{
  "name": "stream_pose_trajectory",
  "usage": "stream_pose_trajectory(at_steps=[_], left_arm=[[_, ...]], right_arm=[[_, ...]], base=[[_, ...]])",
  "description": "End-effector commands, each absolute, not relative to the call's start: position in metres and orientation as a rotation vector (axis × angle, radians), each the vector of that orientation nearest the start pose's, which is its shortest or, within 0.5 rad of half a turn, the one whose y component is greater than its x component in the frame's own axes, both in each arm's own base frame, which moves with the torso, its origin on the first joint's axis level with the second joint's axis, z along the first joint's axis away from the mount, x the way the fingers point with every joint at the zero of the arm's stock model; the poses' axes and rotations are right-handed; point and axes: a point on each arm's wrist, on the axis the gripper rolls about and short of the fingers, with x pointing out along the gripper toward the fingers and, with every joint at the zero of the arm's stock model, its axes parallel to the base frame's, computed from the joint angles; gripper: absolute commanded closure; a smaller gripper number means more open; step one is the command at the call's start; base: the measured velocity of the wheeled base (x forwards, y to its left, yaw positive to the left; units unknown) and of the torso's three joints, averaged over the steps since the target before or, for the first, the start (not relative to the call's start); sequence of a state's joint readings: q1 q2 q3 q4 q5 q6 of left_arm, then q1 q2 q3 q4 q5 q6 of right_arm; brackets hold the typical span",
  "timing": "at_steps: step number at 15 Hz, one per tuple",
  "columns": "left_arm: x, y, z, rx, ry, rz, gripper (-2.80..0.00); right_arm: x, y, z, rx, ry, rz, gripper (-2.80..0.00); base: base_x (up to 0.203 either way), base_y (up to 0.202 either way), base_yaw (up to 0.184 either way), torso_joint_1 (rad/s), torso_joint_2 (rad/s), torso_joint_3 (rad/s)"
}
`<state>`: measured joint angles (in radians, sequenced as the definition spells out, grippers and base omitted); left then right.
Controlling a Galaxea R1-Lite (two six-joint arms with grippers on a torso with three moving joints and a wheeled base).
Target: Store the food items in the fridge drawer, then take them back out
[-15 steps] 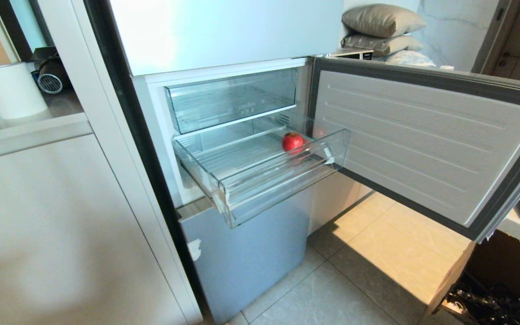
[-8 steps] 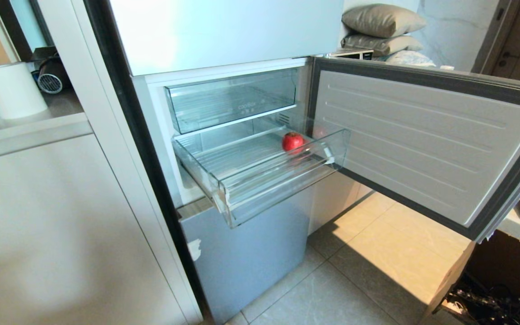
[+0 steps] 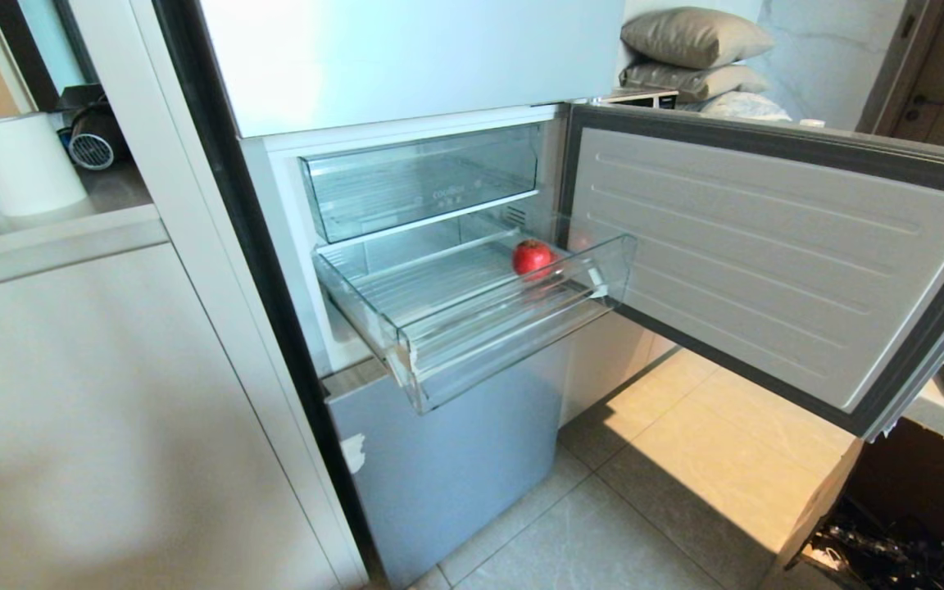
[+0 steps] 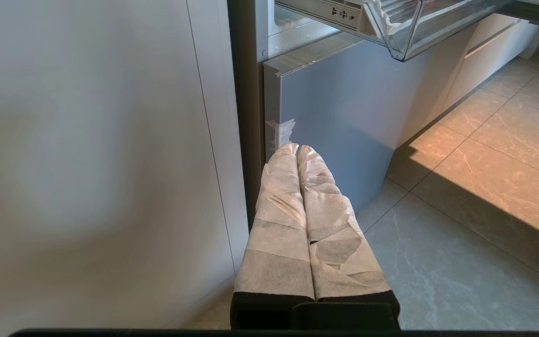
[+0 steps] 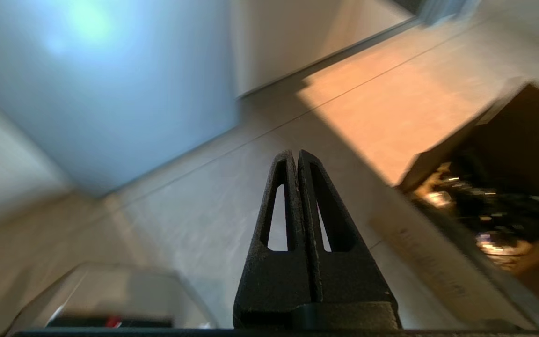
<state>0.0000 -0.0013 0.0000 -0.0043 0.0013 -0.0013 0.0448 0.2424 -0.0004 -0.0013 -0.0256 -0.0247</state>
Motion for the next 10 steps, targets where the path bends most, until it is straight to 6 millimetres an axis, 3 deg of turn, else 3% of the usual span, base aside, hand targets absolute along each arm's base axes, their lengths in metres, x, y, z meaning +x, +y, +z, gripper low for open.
stream_pose_trajectory(at_steps=[1, 4, 10], left_arm=[[-0.023, 0.000, 0.075, -0.002, -0.005, 0.002, 0.00], [-0.023, 0.000, 0.076, -0.002, -0.006, 0.002, 0.00], [-0.023, 0.000, 0.076, -0.002, -0.006, 0.002, 0.00]], right_arm=[[-0.010, -0.001, 0.078, -0.032, 0.171, -0.025, 0.00], [-0.023, -0.001, 0.075, -0.013, 0.002, -0.030, 0.00], [-0.023, -0.001, 0.075, 0.038, 0.005, -0.035, 0.00]], base=[[0.000, 0.000, 0.000, 0.000, 0.00, 0.000], [0.000, 0.000, 0.000, 0.000, 0.00, 0.000], [0.000, 0.000, 0.000, 0.000, 0.00, 0.000]])
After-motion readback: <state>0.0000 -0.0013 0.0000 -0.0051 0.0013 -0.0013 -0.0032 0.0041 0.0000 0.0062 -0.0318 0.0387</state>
